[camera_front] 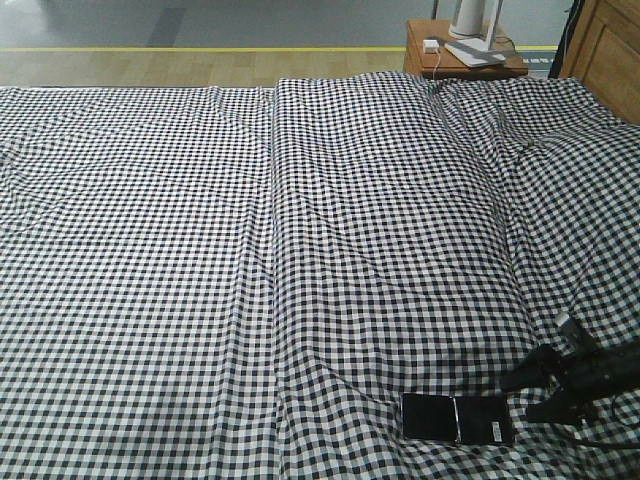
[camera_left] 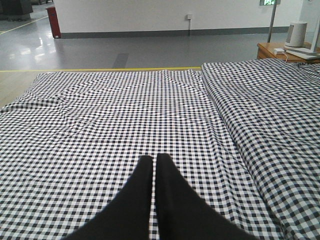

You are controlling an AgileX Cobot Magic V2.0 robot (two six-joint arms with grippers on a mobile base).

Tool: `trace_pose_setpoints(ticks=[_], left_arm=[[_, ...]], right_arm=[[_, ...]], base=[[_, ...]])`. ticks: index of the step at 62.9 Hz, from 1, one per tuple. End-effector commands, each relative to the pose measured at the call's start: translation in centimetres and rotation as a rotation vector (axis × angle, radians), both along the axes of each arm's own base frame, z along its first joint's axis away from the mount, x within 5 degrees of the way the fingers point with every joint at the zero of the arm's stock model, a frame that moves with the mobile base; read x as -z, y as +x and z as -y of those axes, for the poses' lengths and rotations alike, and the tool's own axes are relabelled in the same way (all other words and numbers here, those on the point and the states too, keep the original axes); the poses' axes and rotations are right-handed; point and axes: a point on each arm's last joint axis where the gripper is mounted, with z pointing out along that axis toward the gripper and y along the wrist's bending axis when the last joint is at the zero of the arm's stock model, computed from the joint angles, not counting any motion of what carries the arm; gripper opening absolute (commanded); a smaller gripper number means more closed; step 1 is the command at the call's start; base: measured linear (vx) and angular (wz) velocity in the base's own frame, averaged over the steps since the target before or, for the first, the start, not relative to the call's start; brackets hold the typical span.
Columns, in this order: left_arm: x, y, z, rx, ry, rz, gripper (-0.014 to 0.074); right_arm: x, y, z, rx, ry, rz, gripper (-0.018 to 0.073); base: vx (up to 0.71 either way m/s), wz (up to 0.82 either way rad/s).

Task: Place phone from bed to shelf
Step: 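Lower the open right gripper around the black phone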

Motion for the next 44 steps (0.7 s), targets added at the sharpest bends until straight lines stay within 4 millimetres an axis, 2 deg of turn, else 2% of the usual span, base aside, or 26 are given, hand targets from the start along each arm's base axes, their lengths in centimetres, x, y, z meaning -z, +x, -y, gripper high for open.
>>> trace_pose_setpoints(ticks=[1,23,31,44], left_arm=[[-0.4,0.0,0.0,-0.003,-0.005,0.071,0.0001],[-0.4,0.0,0.0,-0.003,-0.005,0.071,0.0001],[-0.4,0.0,0.0,-0.003,-0.005,0.071,0.0001],[-0.4,0.0,0.0,-0.003,-0.005,0.071,0.0001]], right_arm=[[-2.2,0.7,0.0,-0.016,0.108,0.062,0.0594],[1.6,-0.2,-0.7,0.016,0.11,0.067,0.0595],[2.1,-0.2,-0.8,0.019,0.115,0.09,0.0595],[1.7,0.5,-0.9,0.072,0.154,0.156,0.0595]], base=[[0.0,0.0],[0.0,0.0],[0.0,0.0],[0.0,0.0]])
